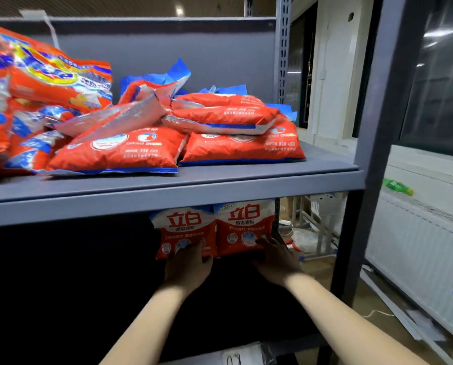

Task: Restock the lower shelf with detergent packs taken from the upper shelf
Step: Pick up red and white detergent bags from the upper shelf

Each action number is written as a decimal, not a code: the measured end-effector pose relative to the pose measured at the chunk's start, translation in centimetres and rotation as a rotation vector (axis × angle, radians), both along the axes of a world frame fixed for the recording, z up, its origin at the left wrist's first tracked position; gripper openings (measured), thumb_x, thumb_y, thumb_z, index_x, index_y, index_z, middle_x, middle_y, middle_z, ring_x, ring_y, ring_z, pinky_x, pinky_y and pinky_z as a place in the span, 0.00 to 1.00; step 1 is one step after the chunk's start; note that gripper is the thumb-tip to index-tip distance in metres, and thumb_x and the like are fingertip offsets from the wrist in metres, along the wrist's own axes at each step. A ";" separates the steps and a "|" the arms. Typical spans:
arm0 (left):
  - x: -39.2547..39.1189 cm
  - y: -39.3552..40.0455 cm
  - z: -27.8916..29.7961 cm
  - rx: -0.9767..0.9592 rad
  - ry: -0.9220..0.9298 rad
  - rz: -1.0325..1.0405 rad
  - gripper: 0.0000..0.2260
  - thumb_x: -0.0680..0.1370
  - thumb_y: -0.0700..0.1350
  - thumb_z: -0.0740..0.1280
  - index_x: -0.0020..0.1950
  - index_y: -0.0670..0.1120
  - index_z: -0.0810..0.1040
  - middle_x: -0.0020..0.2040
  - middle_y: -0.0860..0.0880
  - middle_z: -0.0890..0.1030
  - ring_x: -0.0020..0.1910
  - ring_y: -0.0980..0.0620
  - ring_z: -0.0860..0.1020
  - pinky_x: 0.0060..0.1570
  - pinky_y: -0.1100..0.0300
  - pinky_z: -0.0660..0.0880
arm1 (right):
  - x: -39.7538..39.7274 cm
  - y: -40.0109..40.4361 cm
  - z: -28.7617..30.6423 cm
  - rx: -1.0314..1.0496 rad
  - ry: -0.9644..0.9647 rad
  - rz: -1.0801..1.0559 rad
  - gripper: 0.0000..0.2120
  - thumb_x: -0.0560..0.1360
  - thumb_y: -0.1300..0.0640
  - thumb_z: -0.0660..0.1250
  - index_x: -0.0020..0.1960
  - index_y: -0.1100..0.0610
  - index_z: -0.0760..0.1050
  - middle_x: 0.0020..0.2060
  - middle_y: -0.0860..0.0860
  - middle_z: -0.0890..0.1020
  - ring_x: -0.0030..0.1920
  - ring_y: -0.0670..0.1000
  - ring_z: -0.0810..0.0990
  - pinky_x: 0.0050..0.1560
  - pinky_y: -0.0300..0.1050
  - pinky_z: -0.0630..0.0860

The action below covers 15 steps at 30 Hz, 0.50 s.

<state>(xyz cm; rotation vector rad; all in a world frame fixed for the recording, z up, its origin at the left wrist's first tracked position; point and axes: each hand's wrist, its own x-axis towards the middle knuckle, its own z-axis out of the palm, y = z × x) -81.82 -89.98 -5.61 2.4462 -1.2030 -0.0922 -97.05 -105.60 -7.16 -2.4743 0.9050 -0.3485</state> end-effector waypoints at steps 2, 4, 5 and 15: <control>-2.5 1.6 2.1 0.080 -0.002 0.015 0.20 0.80 0.57 0.58 0.72 0.56 0.65 0.71 0.51 0.69 0.69 0.48 0.68 0.68 0.53 0.66 | -1.6 1.5 2.2 -0.044 0.143 0.000 0.28 0.77 0.40 0.58 0.75 0.41 0.56 0.77 0.46 0.56 0.75 0.55 0.59 0.72 0.55 0.58; -5.1 3.5 4.2 0.161 -0.032 0.032 0.21 0.79 0.59 0.57 0.71 0.55 0.65 0.71 0.49 0.69 0.70 0.46 0.67 0.65 0.56 0.67 | -3.5 3.2 4.4 -0.109 0.284 0.011 0.27 0.77 0.41 0.57 0.74 0.46 0.61 0.75 0.50 0.62 0.72 0.56 0.65 0.68 0.51 0.65; -6.3 4.5 5.2 0.179 -0.049 0.034 0.20 0.79 0.60 0.57 0.69 0.54 0.68 0.69 0.49 0.72 0.67 0.47 0.71 0.61 0.57 0.69 | -4.6 4.1 5.5 -0.134 0.332 0.024 0.24 0.77 0.41 0.57 0.70 0.50 0.66 0.71 0.53 0.68 0.68 0.56 0.69 0.62 0.49 0.69; -12.9 11.3 17.2 0.014 -0.153 -0.008 0.18 0.75 0.66 0.59 0.57 0.58 0.76 0.54 0.61 0.80 0.54 0.59 0.77 0.55 0.57 0.75 | -11.7 10.3 18.4 -0.224 0.177 0.221 0.19 0.75 0.38 0.59 0.63 0.42 0.72 0.61 0.41 0.77 0.61 0.46 0.75 0.60 0.48 0.74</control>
